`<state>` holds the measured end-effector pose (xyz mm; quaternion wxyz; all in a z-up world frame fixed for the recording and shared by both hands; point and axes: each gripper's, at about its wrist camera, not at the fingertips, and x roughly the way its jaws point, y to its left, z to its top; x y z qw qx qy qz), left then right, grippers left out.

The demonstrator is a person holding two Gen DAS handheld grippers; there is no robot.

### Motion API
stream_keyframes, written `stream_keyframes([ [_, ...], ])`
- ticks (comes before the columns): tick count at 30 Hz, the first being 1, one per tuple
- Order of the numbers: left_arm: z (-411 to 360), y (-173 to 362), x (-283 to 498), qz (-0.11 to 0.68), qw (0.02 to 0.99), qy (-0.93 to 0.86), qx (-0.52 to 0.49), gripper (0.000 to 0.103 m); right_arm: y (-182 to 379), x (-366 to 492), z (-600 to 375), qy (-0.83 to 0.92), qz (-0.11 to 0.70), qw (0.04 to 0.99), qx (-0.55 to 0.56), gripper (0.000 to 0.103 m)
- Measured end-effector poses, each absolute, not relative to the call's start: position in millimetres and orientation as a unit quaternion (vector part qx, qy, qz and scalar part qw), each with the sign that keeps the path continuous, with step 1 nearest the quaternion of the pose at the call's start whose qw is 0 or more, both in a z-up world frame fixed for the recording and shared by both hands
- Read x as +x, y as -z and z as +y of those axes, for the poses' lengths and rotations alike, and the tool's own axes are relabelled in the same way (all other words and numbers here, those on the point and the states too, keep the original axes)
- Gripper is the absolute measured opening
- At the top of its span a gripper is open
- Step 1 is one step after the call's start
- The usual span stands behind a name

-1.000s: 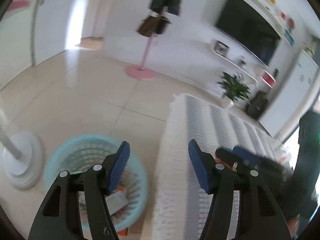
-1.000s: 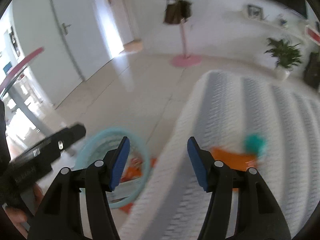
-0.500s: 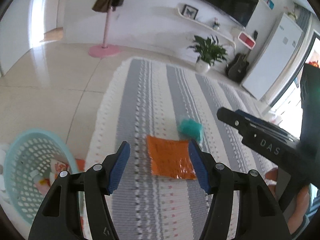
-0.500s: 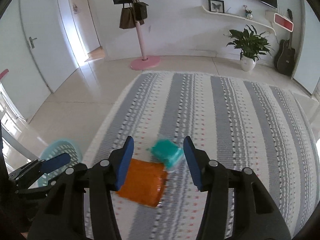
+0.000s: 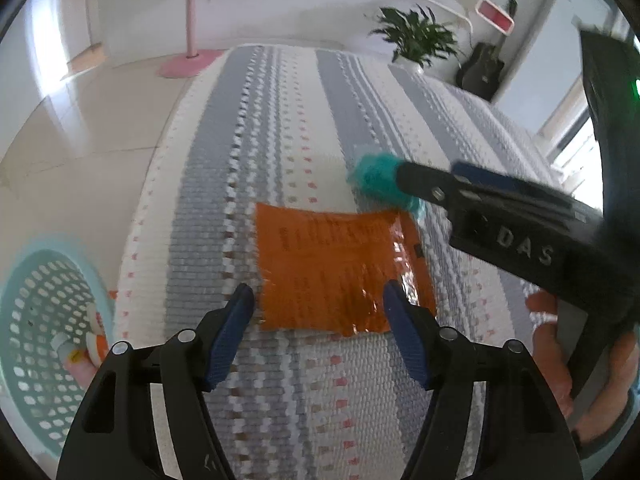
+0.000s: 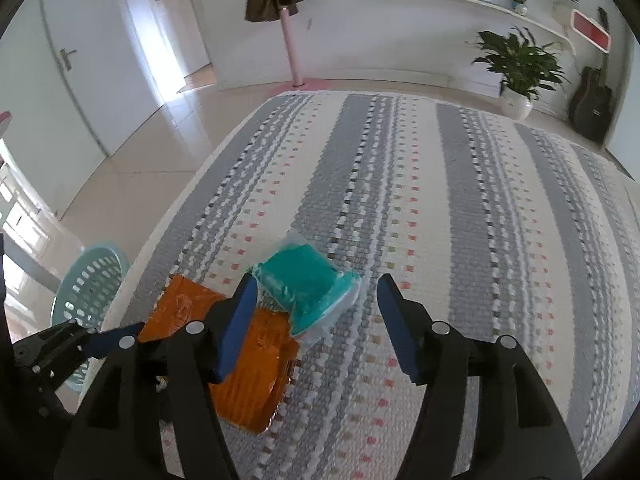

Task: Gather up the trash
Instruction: 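Grasp the orange wrapper with the left tool while the right tool grasps the teal bag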

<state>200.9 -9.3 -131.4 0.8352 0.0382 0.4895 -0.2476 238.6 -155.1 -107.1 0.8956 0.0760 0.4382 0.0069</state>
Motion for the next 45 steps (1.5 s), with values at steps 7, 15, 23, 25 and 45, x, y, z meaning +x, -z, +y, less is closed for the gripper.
stream_keyframes([
  [7, -18, 133, 205, 0.474, 0.845, 0.237, 0.064, 0.027, 119, 247, -157, -0.019, 0.444, 0.893, 0.073, 0.059],
  [15, -12, 131, 206, 0.469, 0.851, 0.228, 0.057, 0.000, 127, 254, -152, -0.029, 0.451, 0.889, 0.071, 0.058],
  [23, -5, 124, 204, 0.457, 0.857, 0.236, 0.041, 0.000, 127, 254, -153, -0.033, 0.443, 0.893, 0.075, 0.022],
  [25, 1, 119, 204, 0.450, 0.861, 0.234, 0.037, 0.000, 126, 253, -157, -0.039, 0.442, 0.892, 0.089, 0.021],
  [45, 68, 123, 215, 0.471, 0.854, 0.218, 0.048, 0.000, 133, 296, -146, -0.024, 0.466, 0.884, -0.017, 0.072],
])
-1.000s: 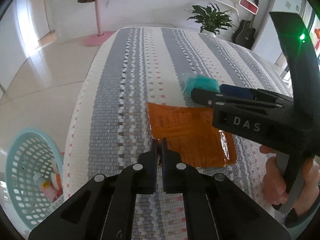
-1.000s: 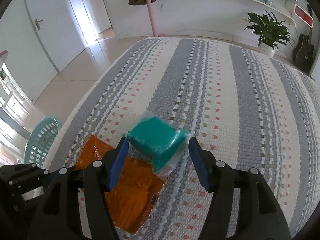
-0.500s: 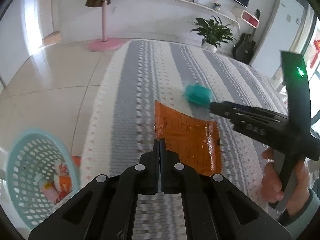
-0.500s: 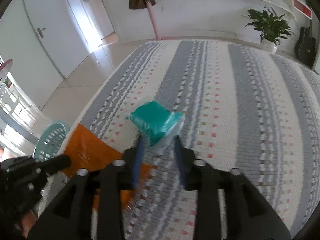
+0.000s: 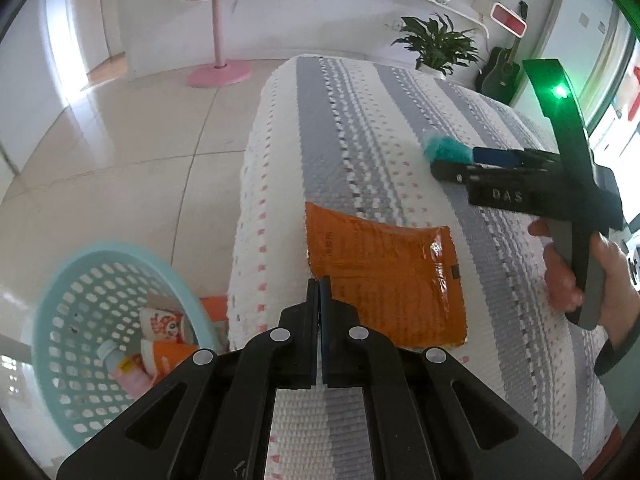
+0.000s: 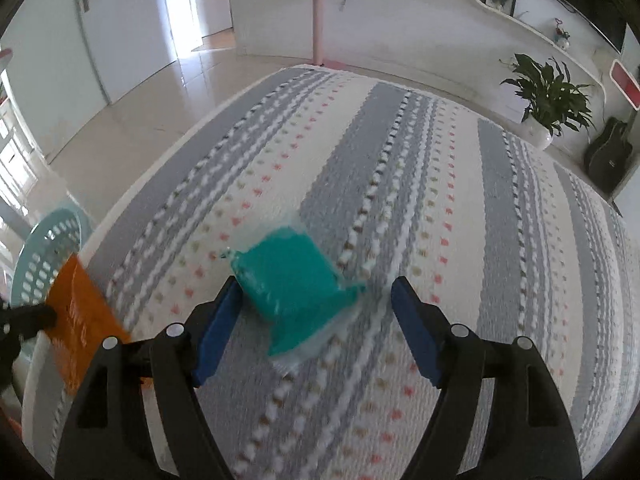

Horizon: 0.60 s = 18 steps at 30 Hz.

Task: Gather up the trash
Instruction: 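Grasp the orange wrapper with the left tool while the right tool grasps the teal bag, then drop the orange wrapper into the teal basket with the left tool while the right tool drops the teal bag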

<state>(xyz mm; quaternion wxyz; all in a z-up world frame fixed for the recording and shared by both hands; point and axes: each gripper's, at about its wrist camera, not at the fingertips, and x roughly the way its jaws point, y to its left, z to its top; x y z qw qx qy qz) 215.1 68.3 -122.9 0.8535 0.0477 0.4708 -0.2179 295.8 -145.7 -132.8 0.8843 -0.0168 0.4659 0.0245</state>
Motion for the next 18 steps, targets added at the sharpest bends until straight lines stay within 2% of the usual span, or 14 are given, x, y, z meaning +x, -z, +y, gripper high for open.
stream_keyframes([
  [2, 70, 120, 216, 0.467, 0.856, 0.219, 0.041, 0.000, 134, 299, -143, -0.021, 0.465, 0.885, -0.019, 0.072],
  [5, 75, 112, 217, 0.459, 0.859, 0.225, 0.017, 0.000, 132, 296, -139, -0.022, 0.457, 0.889, -0.029, 0.044],
  [6, 77, 109, 216, 0.454, 0.862, 0.226, 0.010, 0.000, 131, 293, -136, -0.023, 0.454, 0.890, -0.032, 0.040],
  [12, 105, 81, 211, 0.408, 0.878, 0.242, -0.063, 0.000, 110, 277, -117, -0.025, 0.430, 0.902, -0.029, 0.038],
  [18, 157, 42, 201, 0.346, 0.908, 0.204, -0.117, 0.000, 50, 260, -73, -0.070, 0.380, 0.922, -0.019, 0.037],
])
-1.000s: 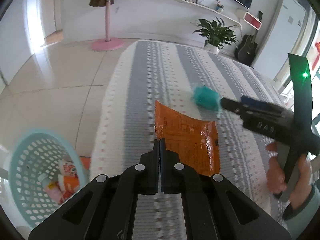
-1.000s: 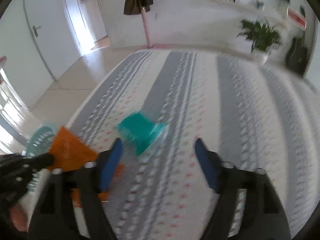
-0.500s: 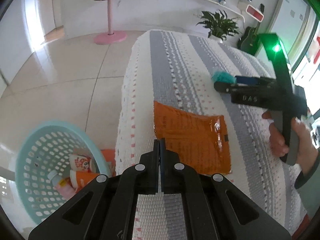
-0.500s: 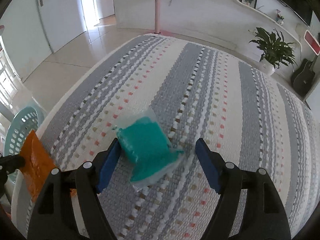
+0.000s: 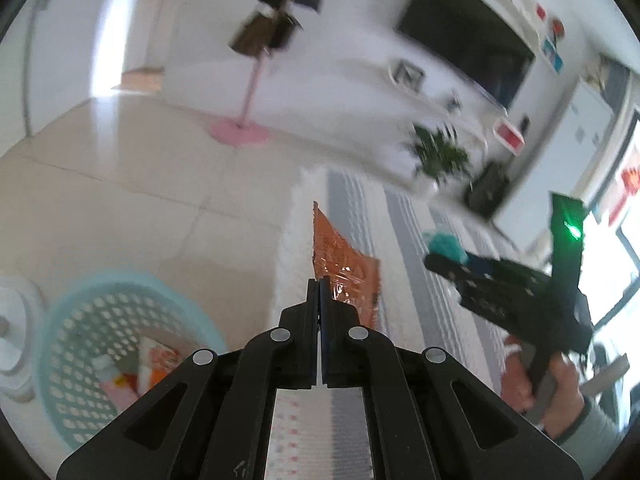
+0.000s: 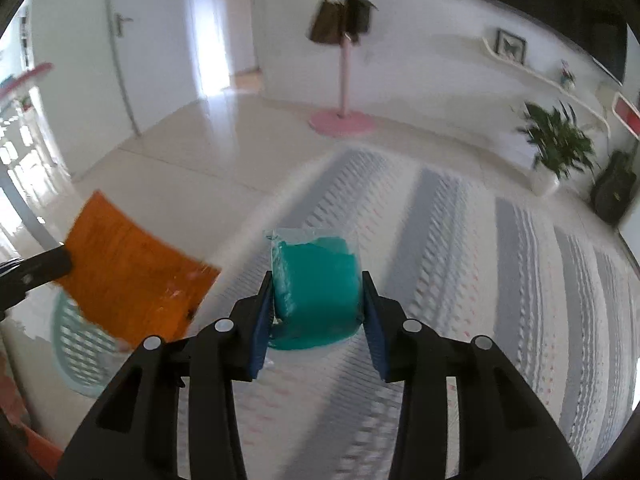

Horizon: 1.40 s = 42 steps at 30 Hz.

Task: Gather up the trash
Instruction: 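Drop the orange wrapper into the teal basket with the left tool while the right tool drops the teal bag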

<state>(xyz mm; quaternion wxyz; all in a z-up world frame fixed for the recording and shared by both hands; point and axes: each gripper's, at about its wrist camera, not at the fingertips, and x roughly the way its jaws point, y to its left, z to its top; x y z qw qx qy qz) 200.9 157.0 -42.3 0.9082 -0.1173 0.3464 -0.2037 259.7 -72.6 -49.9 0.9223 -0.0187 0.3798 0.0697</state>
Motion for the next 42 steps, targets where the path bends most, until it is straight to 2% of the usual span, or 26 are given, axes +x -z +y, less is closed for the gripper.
stream_keyframes([
  [4, 208, 25, 193, 0.325, 0.921, 0.158, -0.144, 0.000, 20, 249, -23, -0.098, 0.354, 0.930, -0.015, 0.037],
  [8, 256, 26, 188, 0.335, 0.925, 0.095, -0.151, 0.000, 15, 243, 31, -0.144, 0.359, 0.922, -0.001, 0.037],
  [11, 290, 39, 189, 0.359, 0.917, 0.057, -0.167, 0.000, 27, 242, 70, -0.160, 0.376, 0.913, -0.008, 0.037],
  [14, 314, 66, 200, 0.420, 0.890, 0.031, -0.176, 0.000, 43, 243, 100, -0.170, 0.403, 0.899, -0.008, 0.038],
  [17, 330, 100, 209, 0.471, 0.857, 0.025, -0.208, 0.000, 70, 255, 119, -0.201, 0.461, 0.864, 0.021, 0.038],
  [20, 331, 117, 211, 0.497, 0.847, 0.017, -0.188, 0.000, 97, 263, 133, -0.200, 0.505, 0.839, 0.031, 0.040],
  [22, 328, 121, 210, 0.505, 0.844, 0.010, -0.183, 0.013, 109, 263, 139, -0.195, 0.520, 0.831, 0.032, 0.043],
  [23, 326, 121, 210, 0.506, 0.844, 0.009, -0.180, 0.024, 113, 263, 140, -0.195, 0.525, 0.828, 0.034, 0.045],
  [24, 324, 120, 209, 0.502, 0.847, 0.006, -0.171, 0.031, 118, 262, 141, -0.195, 0.529, 0.825, 0.038, 0.046],
  [28, 320, 103, 202, 0.478, 0.868, -0.011, -0.134, 0.039, 118, 261, 136, -0.191, 0.526, 0.827, 0.046, 0.048],
  [29, 320, 99, 202, 0.474, 0.871, -0.012, -0.133, 0.044, 115, 260, 135, -0.193, 0.524, 0.828, 0.048, 0.048],
  [31, 316, 86, 199, 0.457, 0.879, -0.016, -0.131, 0.047, 105, 256, 129, -0.196, 0.511, 0.835, 0.048, 0.050],
  [33, 311, 73, 197, 0.444, 0.887, -0.016, -0.130, 0.048, 92, 248, 127, -0.197, 0.494, 0.846, 0.041, 0.067],
  [34, 308, 64, 195, 0.433, 0.892, -0.014, -0.129, 0.048, 84, 245, 125, -0.198, 0.484, 0.851, 0.039, 0.070],
  [36, 302, 46, 186, 0.408, 0.904, -0.014, -0.123, 0.054, 67, 238, 120, -0.199, 0.467, 0.861, 0.028, 0.070],
  [41, 262, -2, 154, 0.351, 0.935, 0.011, -0.058, 0.057, 20, 199, 93, -0.188, 0.425, 0.886, 0.003, 0.070],
  [42, 252, -10, 143, 0.338, 0.940, 0.023, -0.051, 0.064, 3, 183, 81, -0.182, 0.403, 0.897, -0.005, 0.070],
])
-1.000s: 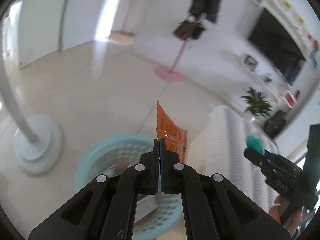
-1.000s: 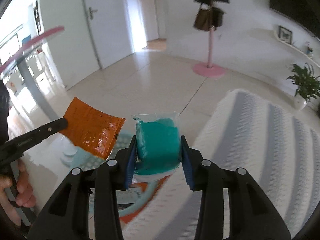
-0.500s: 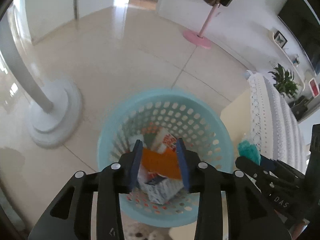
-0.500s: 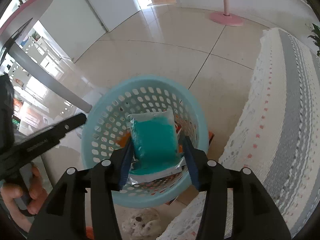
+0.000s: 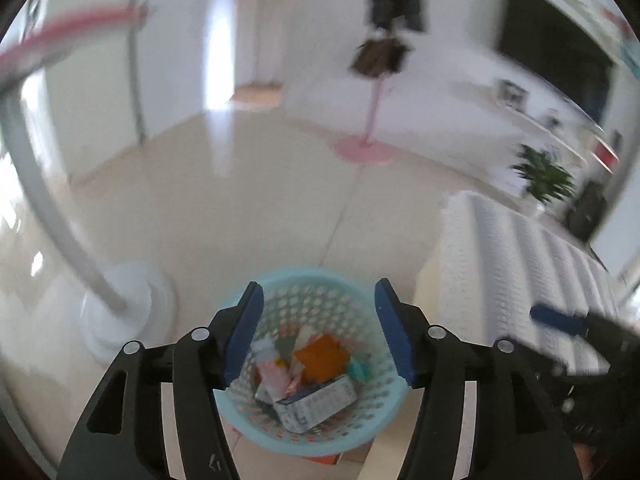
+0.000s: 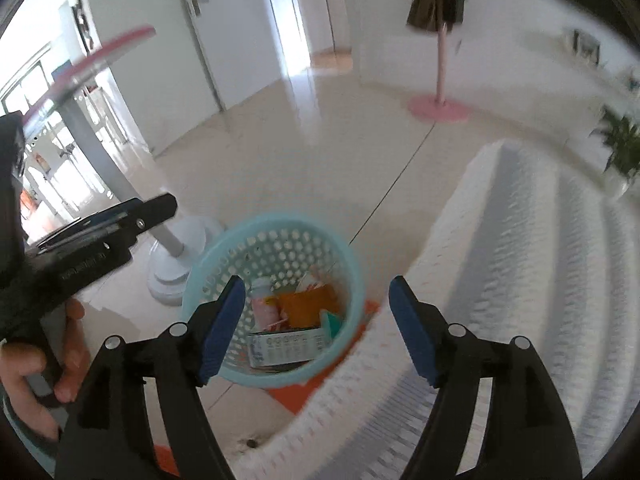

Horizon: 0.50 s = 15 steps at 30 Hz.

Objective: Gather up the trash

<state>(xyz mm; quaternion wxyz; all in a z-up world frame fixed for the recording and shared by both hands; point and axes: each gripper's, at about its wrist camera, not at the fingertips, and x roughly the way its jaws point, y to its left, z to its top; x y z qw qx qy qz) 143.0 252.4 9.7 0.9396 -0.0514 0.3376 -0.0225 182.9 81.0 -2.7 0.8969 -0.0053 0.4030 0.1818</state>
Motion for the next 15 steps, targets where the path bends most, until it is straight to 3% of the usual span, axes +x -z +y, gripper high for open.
stream_keyframes([
  [2, 231, -27, 121, 0.310, 0.949, 0.036, -0.041, 0.074, -22, 157, 59, -0.171, 0.373, 0.912, -0.015, 0.070],
  [8, 157, -64, 59, 0.248, 0.966, 0.069, -0.027, 0.089, -55, 77, -7, -0.093, 0.301, 0.948, -0.046, 0.073],
  [15, 98, -37, 26, 0.242, 0.969, 0.036, -0.036, 0.089, -37, 31, -61, -0.026, 0.280, 0.958, -0.052, 0.073],
])
